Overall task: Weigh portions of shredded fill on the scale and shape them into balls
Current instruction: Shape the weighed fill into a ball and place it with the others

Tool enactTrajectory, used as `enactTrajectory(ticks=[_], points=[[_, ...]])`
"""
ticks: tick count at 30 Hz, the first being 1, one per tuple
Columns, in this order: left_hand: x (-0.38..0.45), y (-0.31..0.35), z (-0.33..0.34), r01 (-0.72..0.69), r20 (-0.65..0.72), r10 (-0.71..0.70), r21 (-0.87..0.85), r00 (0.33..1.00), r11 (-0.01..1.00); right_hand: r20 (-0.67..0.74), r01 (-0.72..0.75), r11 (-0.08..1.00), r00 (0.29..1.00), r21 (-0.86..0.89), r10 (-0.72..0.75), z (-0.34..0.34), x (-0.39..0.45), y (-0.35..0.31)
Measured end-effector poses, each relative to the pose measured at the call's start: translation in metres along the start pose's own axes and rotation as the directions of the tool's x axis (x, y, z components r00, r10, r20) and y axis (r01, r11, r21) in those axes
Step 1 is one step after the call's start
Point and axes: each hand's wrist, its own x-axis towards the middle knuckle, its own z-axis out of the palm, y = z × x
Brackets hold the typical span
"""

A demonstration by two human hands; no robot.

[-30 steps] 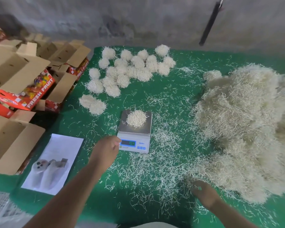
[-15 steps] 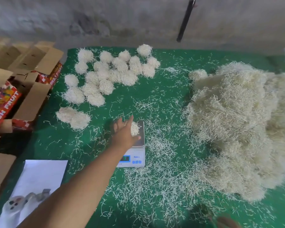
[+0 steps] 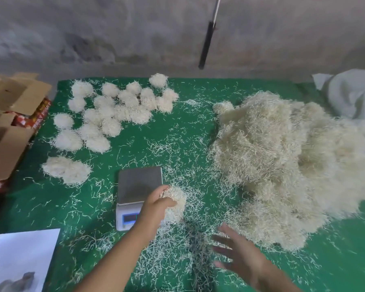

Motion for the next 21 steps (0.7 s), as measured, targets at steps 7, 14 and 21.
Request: enactTrajectory(ticks=[7,14,21], points=[[-0.084,-0.019,0.037,-0.205,-0.055,0.252,0.43,0.966,0.879,0.222,0.055,0.998,0.974,-0.028,-0.047,0.136,0.011,-0.012],[-0.131,-0.017,-0.011,-0.15,-0.042,0.229,0.638,0.972,0.755,0.141,0.036,0.994,0.99,-0.101,-0.021,0.189,0.001,0.011],[-0.17,0.013,-0.042,-0.247,-0.234,0.457,0.592,0.858,0.767,0.337,0.078,0.98,0.942,-0.184,-0.012,0.181,-0.002,-0.029]])
